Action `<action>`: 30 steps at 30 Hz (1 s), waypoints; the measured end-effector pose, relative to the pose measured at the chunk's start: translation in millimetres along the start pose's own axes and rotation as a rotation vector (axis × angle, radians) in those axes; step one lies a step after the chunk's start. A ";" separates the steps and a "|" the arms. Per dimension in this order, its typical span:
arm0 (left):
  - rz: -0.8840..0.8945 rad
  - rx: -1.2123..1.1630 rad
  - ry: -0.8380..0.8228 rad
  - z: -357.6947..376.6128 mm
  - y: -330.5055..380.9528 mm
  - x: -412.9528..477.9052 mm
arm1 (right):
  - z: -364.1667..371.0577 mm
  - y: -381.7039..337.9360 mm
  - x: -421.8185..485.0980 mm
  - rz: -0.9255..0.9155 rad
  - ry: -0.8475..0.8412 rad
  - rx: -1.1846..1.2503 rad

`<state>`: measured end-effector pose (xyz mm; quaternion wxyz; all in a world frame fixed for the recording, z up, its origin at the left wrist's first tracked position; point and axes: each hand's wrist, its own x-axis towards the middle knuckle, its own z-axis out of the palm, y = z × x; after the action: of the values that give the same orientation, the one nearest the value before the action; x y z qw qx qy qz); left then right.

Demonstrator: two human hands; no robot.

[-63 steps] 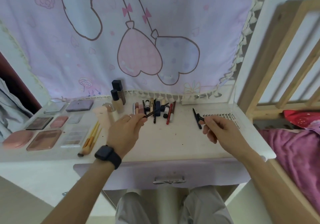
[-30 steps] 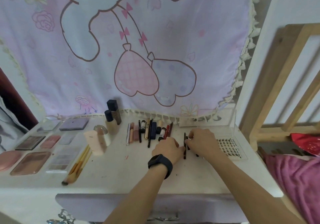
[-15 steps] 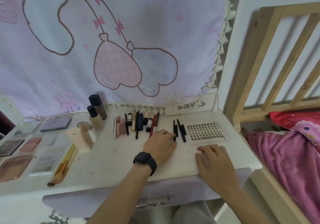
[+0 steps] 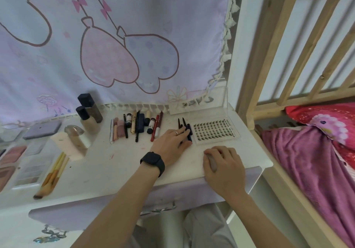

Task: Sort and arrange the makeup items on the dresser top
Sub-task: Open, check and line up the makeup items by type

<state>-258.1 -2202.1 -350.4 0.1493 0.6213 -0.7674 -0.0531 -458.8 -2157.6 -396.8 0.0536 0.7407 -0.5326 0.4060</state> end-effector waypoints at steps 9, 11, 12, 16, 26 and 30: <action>0.024 0.109 -0.051 -2.3 8.4 12.7 | -1.0 -0.9 0.1 0.000 0.007 -0.017; 0.012 0.116 -0.063 -3.2 8.5 18.1 | -1.1 -0.9 -0.4 0.010 0.002 -0.026; 0.010 0.116 -0.068 -3.5 8.1 20.4 | -1.2 -0.9 -0.6 0.014 0.000 -0.025; 0.006 0.118 -0.075 -4.7 4.9 27.1 | -1.8 -1.8 -0.1 0.019 -0.006 -0.018; -0.021 0.044 -0.031 -4.1 3.8 25.3 | -2.9 -1.9 -0.6 0.030 -0.027 -0.027; -0.062 -0.002 -0.016 -7.8 4.8 21.5 | -3.1 -1.5 -1.2 0.033 -0.030 -0.030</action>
<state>-264.3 -2221.1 -338.2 0.1419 0.6442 -0.7489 -0.0636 -459.4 -2154.5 -395.0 0.0499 0.7369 -0.5517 0.3875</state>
